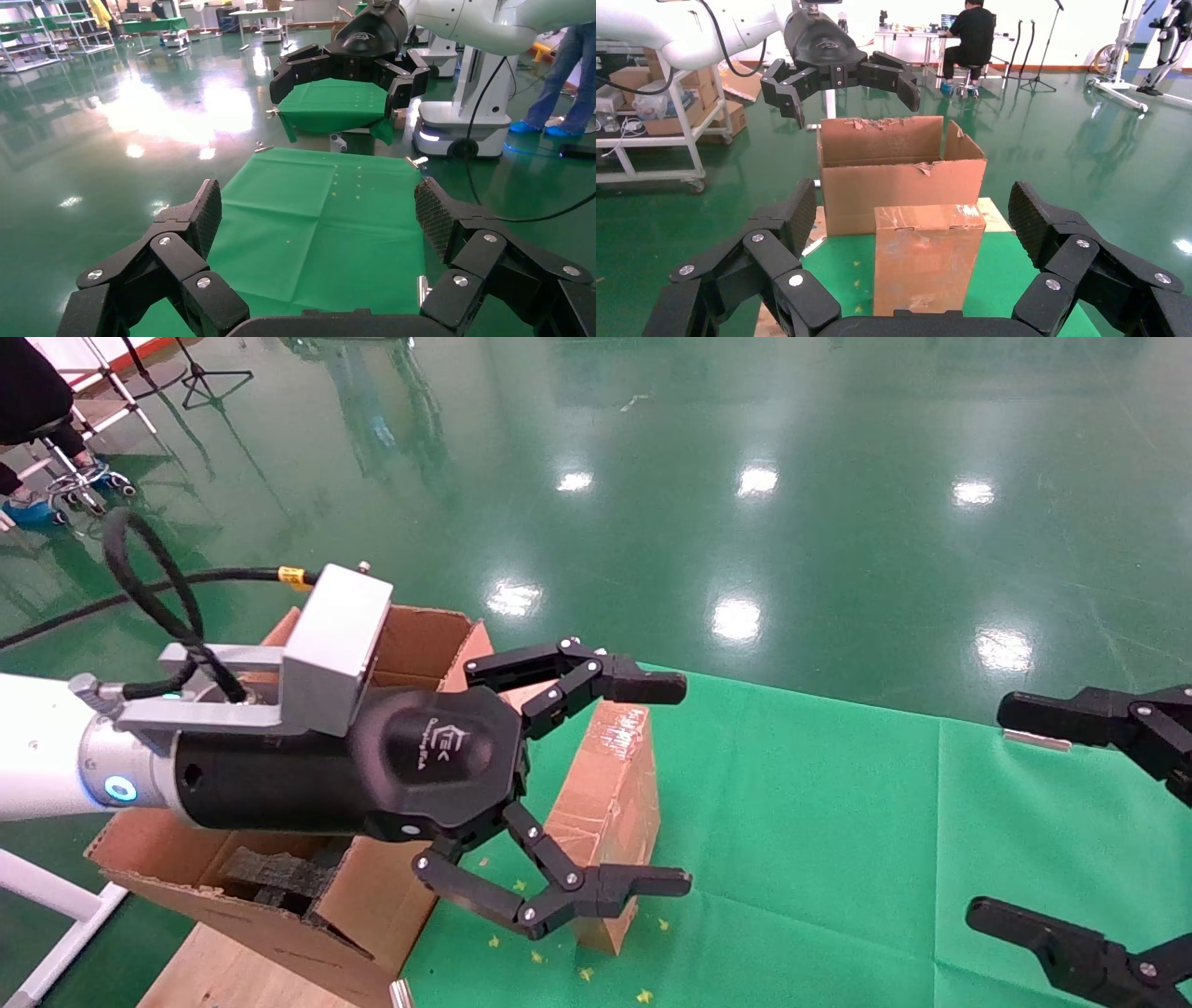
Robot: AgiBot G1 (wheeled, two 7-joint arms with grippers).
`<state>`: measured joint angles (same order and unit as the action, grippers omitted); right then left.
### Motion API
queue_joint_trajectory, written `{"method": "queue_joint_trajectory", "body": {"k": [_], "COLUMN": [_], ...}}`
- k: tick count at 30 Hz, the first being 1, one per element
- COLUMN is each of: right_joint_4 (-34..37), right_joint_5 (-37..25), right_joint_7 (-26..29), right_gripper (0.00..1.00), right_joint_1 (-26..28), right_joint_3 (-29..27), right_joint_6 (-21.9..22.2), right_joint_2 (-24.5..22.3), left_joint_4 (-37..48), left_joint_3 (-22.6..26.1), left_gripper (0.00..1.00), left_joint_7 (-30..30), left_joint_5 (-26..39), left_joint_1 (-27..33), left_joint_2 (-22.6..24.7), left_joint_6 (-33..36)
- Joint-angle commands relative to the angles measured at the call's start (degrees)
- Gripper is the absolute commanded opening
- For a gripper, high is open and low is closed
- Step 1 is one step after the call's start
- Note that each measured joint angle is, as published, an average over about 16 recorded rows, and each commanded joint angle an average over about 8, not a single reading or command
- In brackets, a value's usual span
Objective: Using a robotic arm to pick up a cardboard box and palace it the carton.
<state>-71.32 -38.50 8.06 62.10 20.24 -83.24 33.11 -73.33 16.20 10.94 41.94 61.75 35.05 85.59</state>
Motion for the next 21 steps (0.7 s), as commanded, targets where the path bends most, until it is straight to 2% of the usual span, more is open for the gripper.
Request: {"method": "queue_joint_trajectory", "body": {"k": [1,12,13,20,21], "right_joint_4": [0.0,0.0,0.0,0.0,0.0], "right_joint_5": [0.0,0.0,0.0,0.0,0.0], "right_joint_7": [0.0,0.0,0.0,0.0,0.0], "right_gripper": [1.00,1.00,0.94,0.06,0.00], "right_joint_1": [0.0,0.0,0.0,0.0,0.0], "right_joint_3": [0.0,0.0,0.0,0.0,0.0], "right_joint_6": [0.0,0.0,0.0,0.0,0.0], "right_joint_2": [0.0,0.0,0.0,0.0,0.0], "left_joint_4": [0.0,0.0,0.0,0.0,0.0], "left_joint_3": [0.0,0.0,0.0,0.0,0.0], "left_gripper": [1.00,1.00,1.00,1.00,1.00], "left_joint_7": [0.0,0.0,0.0,0.0,0.0], "left_joint_5": [0.0,0.0,0.0,0.0,0.0], "left_joint_1": [0.0,0.0,0.0,0.0,0.0], "left_joint_2": [0.0,0.0,0.0,0.0,0.0], "left_joint_6": [0.0,0.0,0.0,0.0,0.0]}}
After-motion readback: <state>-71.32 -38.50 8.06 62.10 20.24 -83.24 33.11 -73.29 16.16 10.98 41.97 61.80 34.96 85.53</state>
